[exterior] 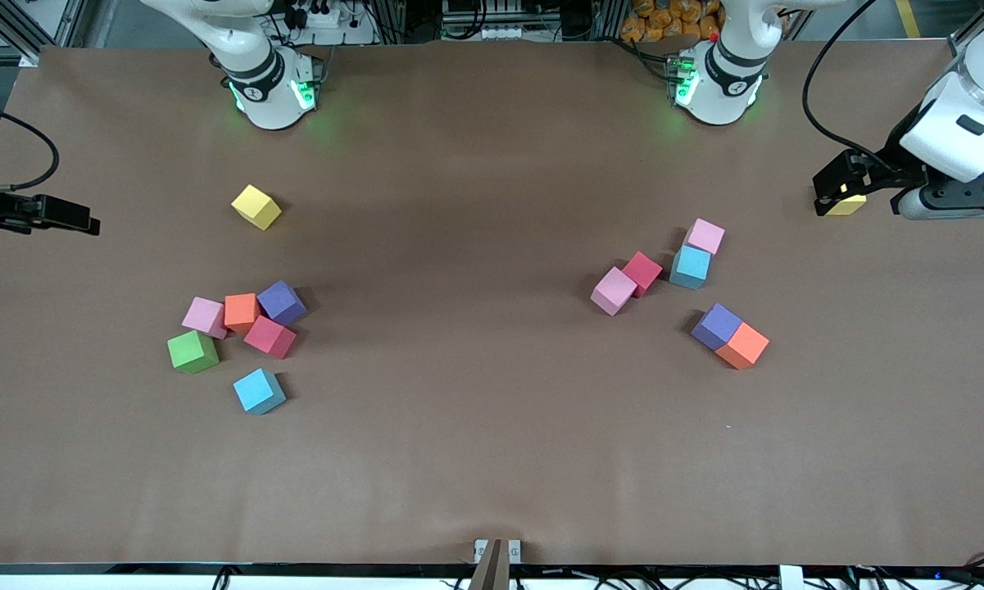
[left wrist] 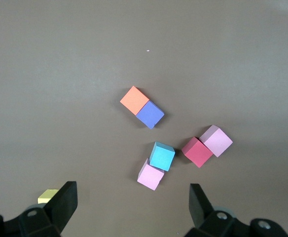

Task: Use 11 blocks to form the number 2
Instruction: 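Reach the left gripper to the pink cube while the right gripper reaches blue, then grasp the pink cube with the left gripper while the right gripper grasps blue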

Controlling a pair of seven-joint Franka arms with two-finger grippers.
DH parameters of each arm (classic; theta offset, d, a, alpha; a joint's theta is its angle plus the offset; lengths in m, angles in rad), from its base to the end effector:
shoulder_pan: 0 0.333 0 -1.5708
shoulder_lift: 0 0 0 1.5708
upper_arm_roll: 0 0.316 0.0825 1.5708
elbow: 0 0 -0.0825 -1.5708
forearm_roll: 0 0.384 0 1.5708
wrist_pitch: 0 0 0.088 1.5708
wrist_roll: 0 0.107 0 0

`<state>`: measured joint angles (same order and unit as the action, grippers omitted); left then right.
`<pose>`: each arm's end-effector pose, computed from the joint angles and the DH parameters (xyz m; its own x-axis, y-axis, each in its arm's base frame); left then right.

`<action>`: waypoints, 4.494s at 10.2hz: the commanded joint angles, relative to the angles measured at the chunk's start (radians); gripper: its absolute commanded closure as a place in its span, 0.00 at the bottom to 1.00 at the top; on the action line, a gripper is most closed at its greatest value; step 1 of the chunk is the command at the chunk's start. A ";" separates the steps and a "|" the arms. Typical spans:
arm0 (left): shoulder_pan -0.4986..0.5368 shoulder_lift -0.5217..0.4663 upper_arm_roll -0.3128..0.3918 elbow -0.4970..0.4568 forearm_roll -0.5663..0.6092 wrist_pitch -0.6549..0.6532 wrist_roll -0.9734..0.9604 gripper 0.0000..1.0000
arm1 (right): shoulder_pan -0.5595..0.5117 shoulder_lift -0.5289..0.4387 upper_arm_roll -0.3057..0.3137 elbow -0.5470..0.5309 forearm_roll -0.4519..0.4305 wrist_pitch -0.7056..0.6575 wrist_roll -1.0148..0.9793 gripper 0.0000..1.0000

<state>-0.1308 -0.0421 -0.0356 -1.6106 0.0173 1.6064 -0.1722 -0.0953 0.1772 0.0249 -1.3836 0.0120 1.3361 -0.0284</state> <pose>0.5376 -0.0889 0.6320 0.9992 0.0053 0.0405 0.0058 -0.9999 -0.0120 0.5806 -0.0408 0.5920 0.9743 -0.0368 -0.2222 -0.0430 -0.9988 -0.0227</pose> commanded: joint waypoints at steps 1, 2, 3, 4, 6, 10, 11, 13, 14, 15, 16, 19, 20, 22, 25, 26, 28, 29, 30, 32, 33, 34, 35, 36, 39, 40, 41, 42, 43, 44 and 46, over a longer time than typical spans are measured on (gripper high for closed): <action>-0.007 0.013 0.011 0.028 -0.019 -0.025 0.023 0.00 | 0.011 -0.004 -0.003 0.003 -0.009 -0.006 0.016 0.00; -0.007 0.013 0.013 0.028 -0.016 -0.025 0.025 0.00 | 0.011 -0.002 -0.003 0.003 -0.009 -0.006 0.016 0.00; -0.007 0.027 0.013 0.026 -0.011 -0.025 0.020 0.00 | 0.011 -0.002 -0.003 0.001 -0.009 -0.006 0.016 0.00; -0.009 0.037 0.013 0.020 -0.016 -0.014 0.026 0.00 | 0.011 -0.002 -0.003 -0.002 -0.007 -0.008 0.016 0.00; -0.051 0.117 -0.013 0.009 -0.011 0.054 0.028 0.00 | 0.026 0.004 -0.003 -0.008 -0.003 -0.011 0.018 0.00; -0.211 0.269 -0.023 -0.078 -0.004 0.271 0.086 0.00 | 0.042 0.016 -0.002 -0.089 0.039 0.054 0.015 0.00; -0.211 0.290 -0.061 -0.147 -0.007 0.379 0.086 0.00 | 0.037 0.022 0.000 -0.126 0.042 0.090 0.006 0.00; -0.211 0.301 -0.104 -0.295 -0.004 0.576 0.088 0.00 | 0.067 0.025 0.000 -0.208 0.045 0.202 0.004 0.00; -0.211 0.306 -0.116 -0.329 -0.003 0.598 0.094 0.00 | 0.087 0.030 0.000 -0.248 0.045 0.245 0.004 0.00; -0.211 0.312 -0.130 -0.350 0.001 0.602 0.095 0.00 | 0.100 0.030 0.000 -0.294 0.045 0.289 0.004 0.00; -0.211 0.315 -0.136 -0.380 0.056 0.641 0.105 0.00 | 0.106 0.031 0.001 -0.345 0.057 0.334 0.002 0.00; -0.208 0.352 -0.144 -0.417 0.096 0.701 0.148 0.00 | 0.153 0.094 0.001 -0.404 0.091 0.429 -0.017 0.00; -0.211 0.364 -0.145 -0.419 0.096 0.701 0.149 0.00 | 0.170 0.119 0.001 -0.408 0.091 0.461 -0.066 0.00; -0.213 0.381 -0.152 -0.431 0.096 0.725 0.149 0.00 | 0.177 0.127 0.001 -0.487 0.092 0.581 -0.216 0.00; -0.217 0.406 -0.150 -0.466 0.093 0.785 0.149 0.00 | 0.177 0.127 0.003 -0.609 0.121 0.750 -0.342 0.00; -0.217 0.407 -0.150 -0.485 0.093 0.812 0.149 0.00 | 0.177 0.128 0.003 -0.652 0.123 0.815 -0.373 0.00; -0.220 0.422 -0.150 -0.512 0.095 0.869 0.149 0.00 | 0.180 0.130 0.004 -0.724 0.157 0.924 -0.436 0.00; -0.224 0.433 -0.150 -0.515 0.095 0.888 0.146 0.00 | 0.178 0.145 0.004 -0.748 0.167 0.987 -0.496 0.00; -0.228 0.439 -0.150 -0.515 0.095 0.898 0.139 0.00 | 0.177 0.168 0.004 -0.752 0.174 1.024 -0.537 0.00; -0.250 0.453 -0.149 -0.511 0.096 0.929 0.132 0.00 | 0.178 0.183 0.004 -0.759 0.195 1.042 -0.562 0.00; -0.250 0.464 -0.149 -0.508 0.098 0.937 0.132 0.00 | 0.178 0.194 0.004 -0.764 0.204 1.058 -0.576 0.00; -0.250 0.467 -0.147 -0.511 0.098 0.951 0.132 0.01 | 0.178 0.203 0.004 -0.781 0.209 1.092 -0.588 0.00; -0.251 0.475 -0.147 -0.512 0.098 0.954 0.132 0.08 | 0.178 0.208 0.006 -0.799 0.210 1.133 -0.588 0.00; -0.251 0.476 -0.147 -0.514 0.098 0.954 0.131 0.10 | 0.177 0.212 0.021 -0.808 0.210 1.155 -0.588 0.00; -0.272 0.475 -0.147 -0.511 0.105 0.954 0.111 1.00 | 0.177 0.220 0.024 -0.809 0.210 1.158 -0.587 0.00; -0.297 0.469 -0.147 -0.511 0.105 0.954 0.055 1.00 | 0.178 0.220 0.027 -0.815 0.261 1.155 -0.581 0.00; -0.318 0.467 -0.149 -0.511 0.105 0.952 0.006 1.00 | 0.180 0.222 0.039 -0.816 0.346 1.152 -0.587 0.00; -0.334 0.455 -0.158 -0.512 0.107 0.951 -0.065 1.00 | 0.184 0.223 0.044 -0.816 0.367 1.154 -0.585 0.00; -0.340 0.438 -0.196 -0.512 0.105 0.937 -0.187 1.00 | 0.190 0.223 0.046 -0.825 0.390 1.154 -0.578 0.00; -0.342 0.421 -0.258 -0.512 0.104 0.910 -0.393 1.00 | 0.195 0.223 0.047 -0.828 0.437 1.151 -0.577 0.00; -0.340 0.403 -0.384 -0.512 0.104 0.853 -0.745 1.00 | 0.204 0.223 0.046 -0.833 0.456 1.155 -0.579 0.00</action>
<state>-0.4718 0.3973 -0.3553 -2.1128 0.0978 2.5084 -0.7045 0.0984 0.4038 0.0723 -2.2038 0.4332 2.4800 -0.5994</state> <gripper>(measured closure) 0.396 0.000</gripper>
